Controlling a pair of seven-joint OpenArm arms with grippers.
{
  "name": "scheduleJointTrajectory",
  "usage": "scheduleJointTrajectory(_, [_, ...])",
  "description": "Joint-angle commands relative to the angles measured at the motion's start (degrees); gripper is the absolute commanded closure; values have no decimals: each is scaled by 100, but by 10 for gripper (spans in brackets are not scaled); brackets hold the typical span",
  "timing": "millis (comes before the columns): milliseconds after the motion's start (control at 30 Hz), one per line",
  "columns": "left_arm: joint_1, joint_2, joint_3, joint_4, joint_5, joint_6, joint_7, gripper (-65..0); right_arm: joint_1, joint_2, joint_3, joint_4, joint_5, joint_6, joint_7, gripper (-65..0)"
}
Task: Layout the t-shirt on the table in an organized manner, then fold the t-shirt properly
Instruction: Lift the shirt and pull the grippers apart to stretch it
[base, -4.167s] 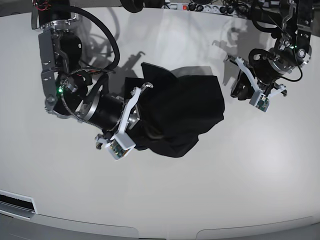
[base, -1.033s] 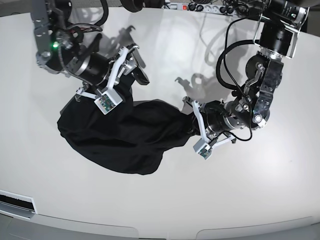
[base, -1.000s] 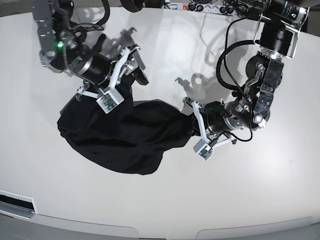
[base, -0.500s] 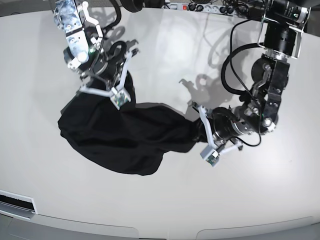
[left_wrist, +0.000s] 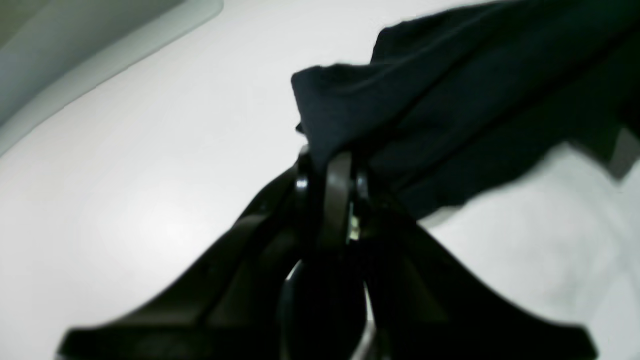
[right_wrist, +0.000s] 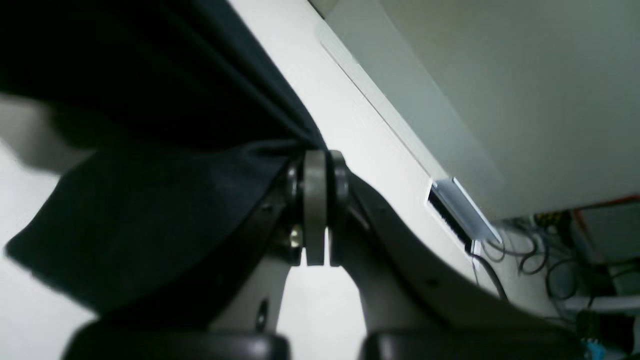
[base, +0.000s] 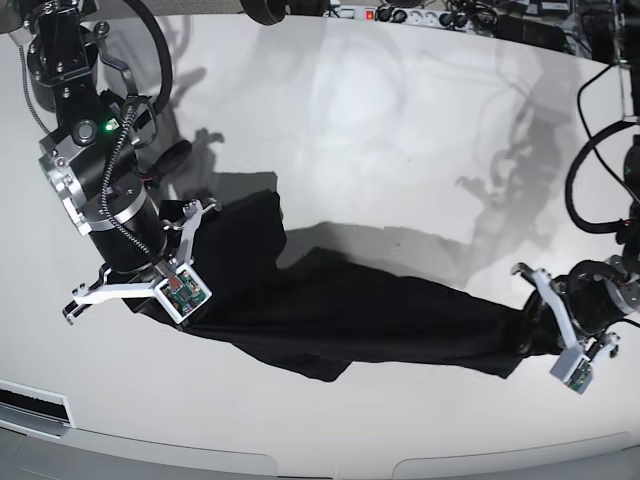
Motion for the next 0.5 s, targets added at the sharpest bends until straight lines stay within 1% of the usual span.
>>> scheduleJointTrajectory(0, [-133,-195,-107,85,-50,20,-122,0,138,98,59,94,-214,-273,31,0])
scheduleJointTrajectory(67, [-160,-356,-107,85,-205,-20,-120,0,188,136,59,94,-535,-640,-13,0])
scheduleJointTrajectory(133, [-221,-426,-107,85,-249,-103,-118,0,219,186,96,92,-632,-1027,-24,0])
scheduleJointTrajectory(167, [-229,-444,-107,85,-251,-101,-118,0,219,188,140,92,-557,-1067,-20,0])
scheduleJointTrajectory(200, [-240,-448,-105,85,-273,-101,-118,0,216,188,186,90,-431,-1023,-24,-22])
scheduleJointTrajectory(233, [-238,-446,-105,85,-291,-101,-118,0,216,188,223,63,-258,-911,-26,-83])
scheduleJointTrajectory(300, [-236,-428,-105,83,-337,-101,-114,0,216,188,258,-55,22,-693,-2,-235])
scheduleJointTrajectory(333, [-236,-409,-105,83,-334,-98,-107,0,219,188,258,-144,44,-640,9,-304])
scheduleJointTrajectory(367, [-236,-385,-105,83,-334,-101,-94,0,219,190,258,-247,11,-629,31,-353])
scheduleJointTrajectory(400, [-227,-365,-105,83,-332,-101,-90,0,219,190,267,-361,-76,-658,35,-378])
scheduleJointTrajectory(467, [-208,-332,-105,83,-330,-101,-76,0,219,190,330,-542,-146,-800,-111,-381])
